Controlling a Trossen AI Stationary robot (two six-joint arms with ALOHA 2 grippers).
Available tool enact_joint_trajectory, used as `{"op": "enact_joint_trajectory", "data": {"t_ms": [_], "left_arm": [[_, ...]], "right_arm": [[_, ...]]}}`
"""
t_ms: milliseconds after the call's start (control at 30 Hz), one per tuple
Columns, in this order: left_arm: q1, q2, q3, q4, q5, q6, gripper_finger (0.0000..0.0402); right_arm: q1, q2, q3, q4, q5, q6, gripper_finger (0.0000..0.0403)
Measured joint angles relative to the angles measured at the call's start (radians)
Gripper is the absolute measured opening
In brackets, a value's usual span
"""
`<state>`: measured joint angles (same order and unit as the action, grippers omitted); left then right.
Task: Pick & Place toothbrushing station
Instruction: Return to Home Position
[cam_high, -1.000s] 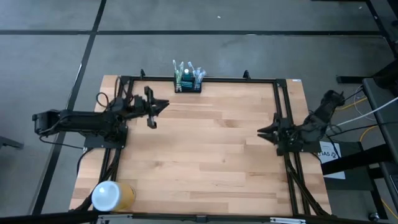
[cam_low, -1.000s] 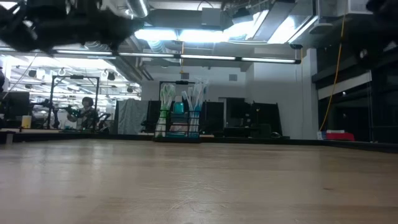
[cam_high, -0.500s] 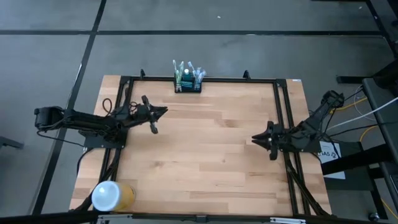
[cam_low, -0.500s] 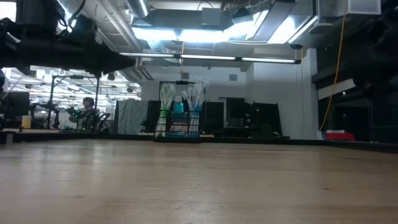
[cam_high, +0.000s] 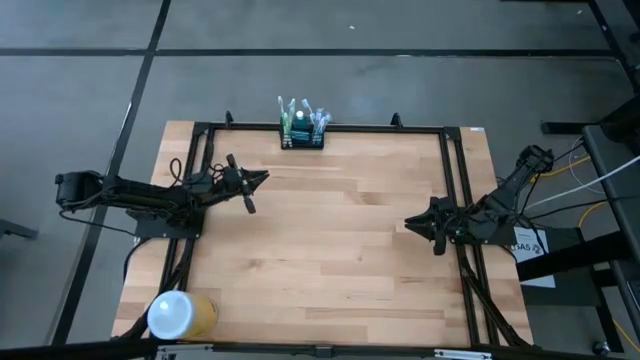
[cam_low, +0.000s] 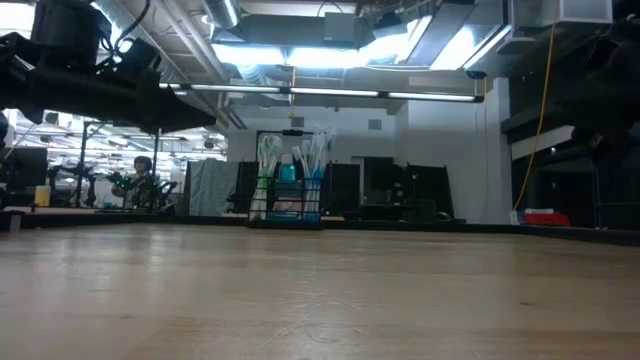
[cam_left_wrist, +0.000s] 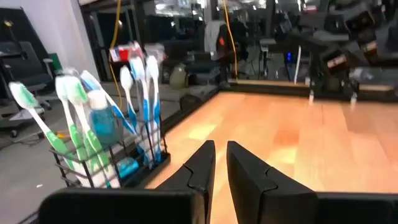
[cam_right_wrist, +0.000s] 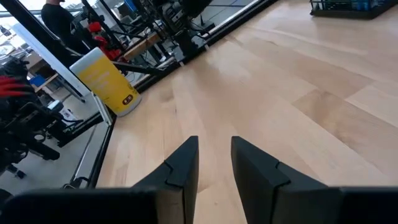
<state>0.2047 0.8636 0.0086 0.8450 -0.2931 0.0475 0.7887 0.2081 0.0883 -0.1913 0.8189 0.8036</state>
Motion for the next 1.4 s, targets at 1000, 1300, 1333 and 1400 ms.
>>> {"op": "enact_joint_trajectory", "data": {"t_ms": [1000,1300,1333,1400], "left_arm": [[-0.093,-0.864,0.0,-0.67,-0.019,0.0,0.0036],[-0.176,-0.863,0.0,-0.669,0.008,0.0,0.0039],[-0.174,-0.863,0.0,-0.67,0.008,0.0,0.0038],[-0.168,-0.863,0.0,-0.669,0.007,0.0,0.0036]], "right_arm": [[-0.609,-0.122,-0.072,0.251,0.003,0.0,0.0098],[-0.784,-0.159,-0.072,0.251,0.001,0.0,0.0098],[-0.804,-0.159,-0.072,0.251,0.0,0.0,0.0098],[-0.84,-0.159,-0.072,0.252,0.001,0.0,0.0098]]}}
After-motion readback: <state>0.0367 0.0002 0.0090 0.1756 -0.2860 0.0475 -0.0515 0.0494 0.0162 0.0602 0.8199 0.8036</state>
